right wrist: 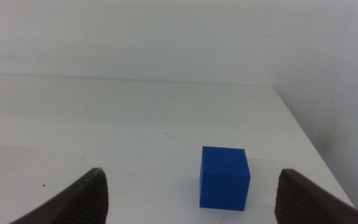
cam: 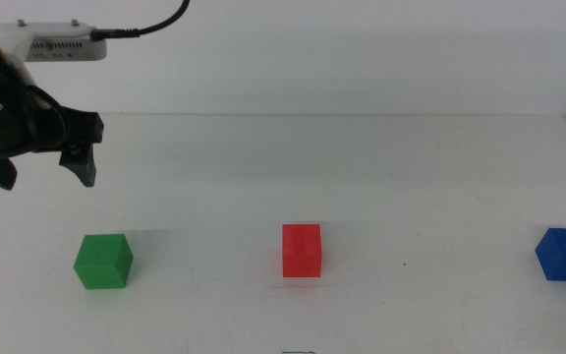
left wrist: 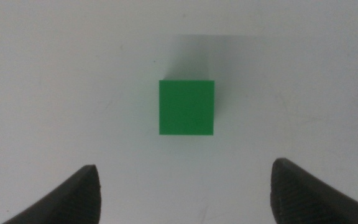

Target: Stack red cubes first, then green, then blue cubes in a specific spot.

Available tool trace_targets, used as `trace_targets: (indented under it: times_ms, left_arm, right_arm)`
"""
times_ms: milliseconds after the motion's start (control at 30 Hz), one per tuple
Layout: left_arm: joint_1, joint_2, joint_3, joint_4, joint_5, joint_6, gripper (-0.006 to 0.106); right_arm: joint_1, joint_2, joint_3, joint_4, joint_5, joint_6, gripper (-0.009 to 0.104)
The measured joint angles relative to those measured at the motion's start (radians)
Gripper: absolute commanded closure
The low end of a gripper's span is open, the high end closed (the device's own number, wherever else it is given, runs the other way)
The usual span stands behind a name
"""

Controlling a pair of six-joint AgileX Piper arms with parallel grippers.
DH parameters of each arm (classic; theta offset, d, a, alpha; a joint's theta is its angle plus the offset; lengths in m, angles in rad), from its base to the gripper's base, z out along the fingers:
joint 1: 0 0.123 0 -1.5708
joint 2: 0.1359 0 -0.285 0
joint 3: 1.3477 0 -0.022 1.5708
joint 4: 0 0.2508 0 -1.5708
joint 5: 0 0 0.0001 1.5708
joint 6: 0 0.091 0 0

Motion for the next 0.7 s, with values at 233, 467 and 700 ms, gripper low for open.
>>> trace_targets:
  times_ms: [233, 467, 700]
  left_arm:
    - [0.000, 0.089, 0.000, 0.009, -0.004, 0.049, 0.007]
    - [0.002, 0.199, 0.000, 0.005, -0.012, 0.082, 0.007]
    - [0.043, 0.294, 0.000, -0.076, -0.046, 0.125, 0.007]
  right_arm:
    - [0.000, 0.000, 0.000, 0.000, 0.000, 0.000, 0.001]
    - [0.000, 0.000, 0.000, 0.000, 0.000, 0.000, 0.001]
    - [0.000, 0.000, 0.000, 0.000, 0.000, 0.000, 0.001]
